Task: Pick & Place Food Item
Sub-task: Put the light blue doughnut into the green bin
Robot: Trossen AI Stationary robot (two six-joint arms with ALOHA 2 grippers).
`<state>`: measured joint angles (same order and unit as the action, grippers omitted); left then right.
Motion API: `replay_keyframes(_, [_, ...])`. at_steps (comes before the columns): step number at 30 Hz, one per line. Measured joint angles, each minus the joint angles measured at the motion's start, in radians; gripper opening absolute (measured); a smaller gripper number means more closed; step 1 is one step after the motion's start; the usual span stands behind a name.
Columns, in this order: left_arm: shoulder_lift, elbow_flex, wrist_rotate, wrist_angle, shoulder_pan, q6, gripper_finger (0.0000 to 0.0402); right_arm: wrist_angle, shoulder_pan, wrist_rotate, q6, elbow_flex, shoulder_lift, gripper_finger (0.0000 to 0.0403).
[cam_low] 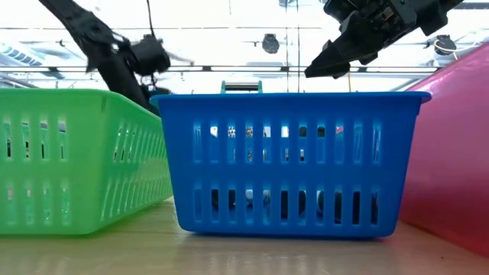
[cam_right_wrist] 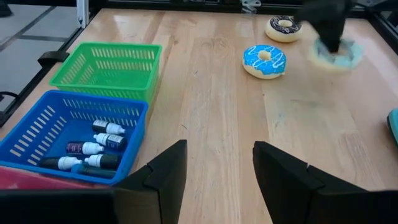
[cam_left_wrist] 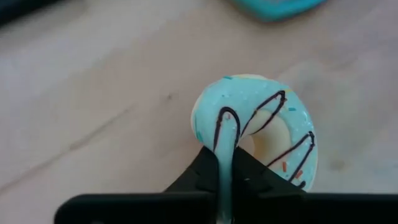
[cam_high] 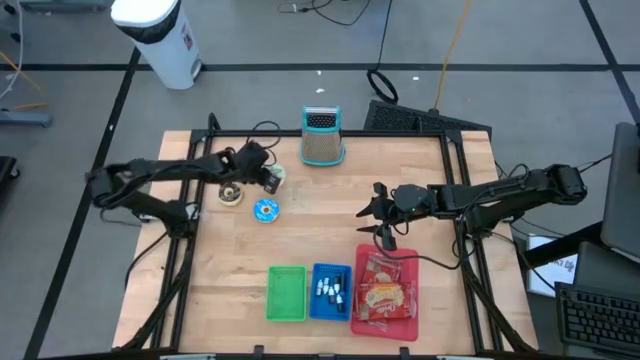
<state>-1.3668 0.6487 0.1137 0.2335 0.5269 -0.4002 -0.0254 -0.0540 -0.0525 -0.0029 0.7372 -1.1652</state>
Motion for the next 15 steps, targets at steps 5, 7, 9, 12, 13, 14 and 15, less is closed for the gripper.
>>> replay_keyframes(5, [0.181, 0.0, 0.03, 0.078, -0.15, -0.033, 0.0013, 0.0, 0.0, 0.0, 0.001, 0.0, 0.0, 0.0171])
replay_keyframes(7, [0.246, 0.0, 0.043, 0.095, -0.237, -0.05, 0.0012, 0.0, 0.0, 0.0, 0.0, 0.0, 0.0, 0.0171])
replay_keyframes(9, [0.305, 0.0, 0.047, 0.095, -0.339, -0.067, 0.0008, -0.001, 0.002, 0.0, -0.009, 0.0, 0.0, 0.0171])
replay_keyframes(12, [0.37, 0.0, 0.062, 0.054, -0.517, -0.111, 0.0008, -0.003, 0.002, 0.003, -0.013, 0.0, 0.0, 0.0171])
replay_keyframes(13, [0.38, 0.003, 0.085, 0.038, -0.583, -0.127, 0.0008, -0.005, 0.002, 0.003, -0.013, 0.0, 0.0, 0.0171])
replay_keyframes(14, [0.384, 0.013, 0.112, 0.04, -0.646, -0.142, 0.0008, -0.008, 0.002, 0.003, -0.012, 0.0, 0.0, 0.0171])
replay_keyframes(15, [0.384, 0.028, 0.146, 0.052, -0.708, -0.155, 0.0008, -0.009, 0.002, 0.003, -0.009, 0.0, 0.0, 0.0171])
